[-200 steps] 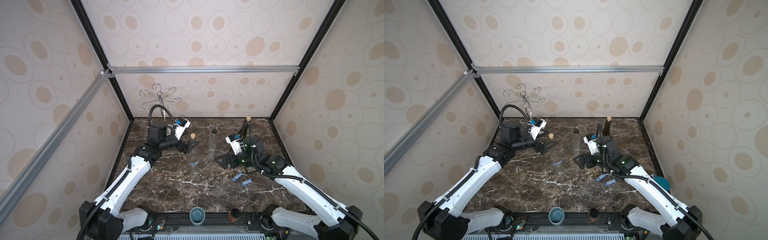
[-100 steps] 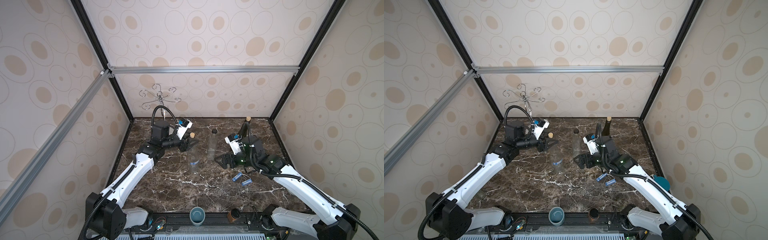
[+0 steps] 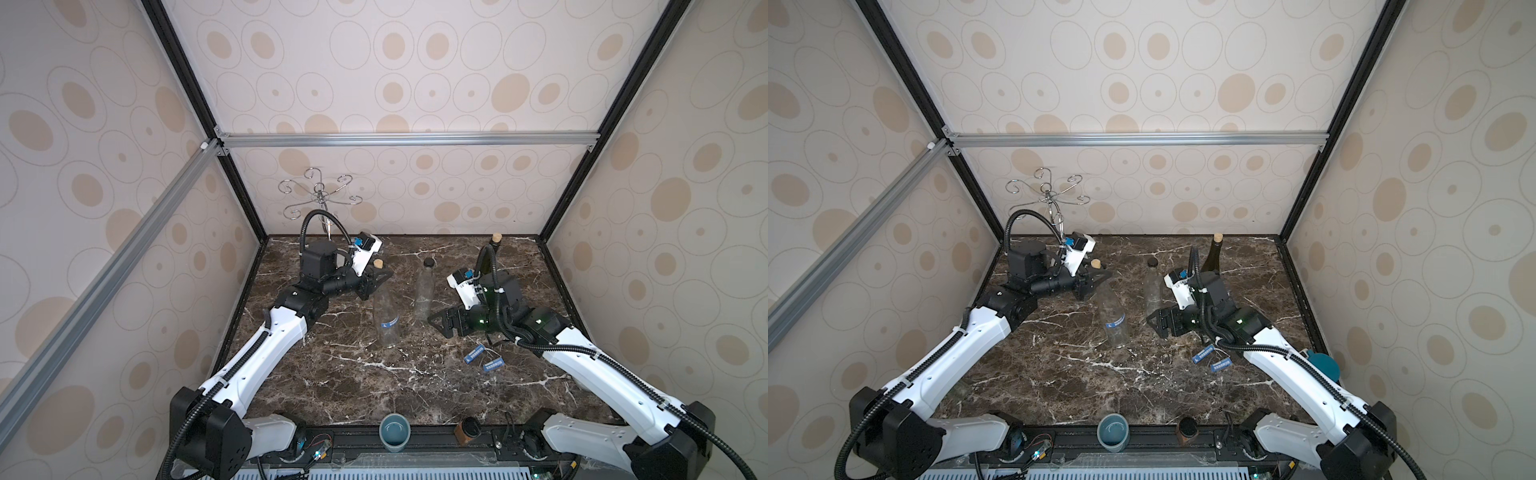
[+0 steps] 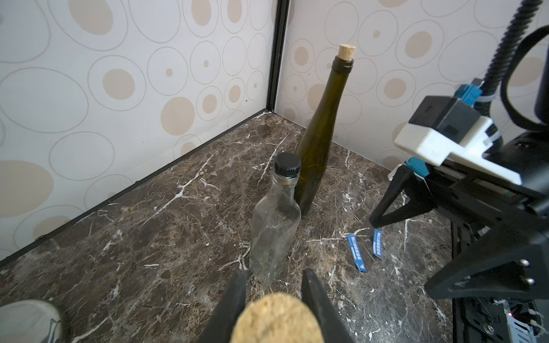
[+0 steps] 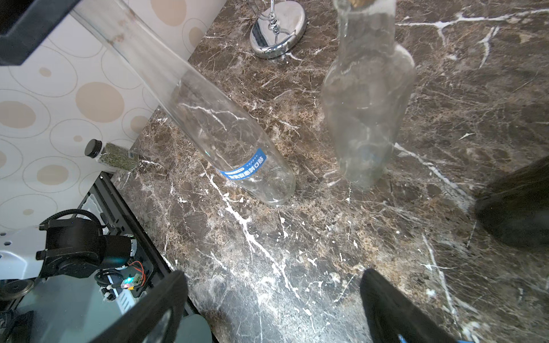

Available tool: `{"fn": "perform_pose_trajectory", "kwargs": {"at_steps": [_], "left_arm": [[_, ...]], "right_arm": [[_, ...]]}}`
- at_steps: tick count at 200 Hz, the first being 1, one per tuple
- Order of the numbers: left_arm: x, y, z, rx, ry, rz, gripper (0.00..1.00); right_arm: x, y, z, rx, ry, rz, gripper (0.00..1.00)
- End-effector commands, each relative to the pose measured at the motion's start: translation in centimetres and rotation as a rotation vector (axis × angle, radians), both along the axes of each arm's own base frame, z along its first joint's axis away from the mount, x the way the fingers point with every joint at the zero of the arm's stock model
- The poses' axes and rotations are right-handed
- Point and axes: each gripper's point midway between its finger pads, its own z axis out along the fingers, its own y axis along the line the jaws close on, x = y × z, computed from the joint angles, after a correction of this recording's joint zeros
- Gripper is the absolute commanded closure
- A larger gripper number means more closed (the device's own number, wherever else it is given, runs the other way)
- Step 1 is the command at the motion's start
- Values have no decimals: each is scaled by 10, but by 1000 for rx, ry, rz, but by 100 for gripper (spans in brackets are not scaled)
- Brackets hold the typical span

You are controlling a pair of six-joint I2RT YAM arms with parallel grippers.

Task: Remove the label from the bottle
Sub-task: Adjust the bottle at the center of the board.

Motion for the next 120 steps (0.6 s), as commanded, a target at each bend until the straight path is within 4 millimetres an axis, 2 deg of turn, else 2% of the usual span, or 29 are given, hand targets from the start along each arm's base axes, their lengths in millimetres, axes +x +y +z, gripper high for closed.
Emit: {"fn": "perform_pose_trajectory", "kwargs": {"at_steps": [1, 52, 120], "left_arm": [[2, 10, 41, -27, -84, 62, 82], [2, 22, 71, -81, -82, 157, 86], [6, 36, 77, -75, -61, 398, 92]], "right_arm": [[5, 2, 13, 9, -38, 12, 6], [14, 8, 19, 25, -44, 4, 7], [23, 21, 20, 43, -35, 33, 9]]}}
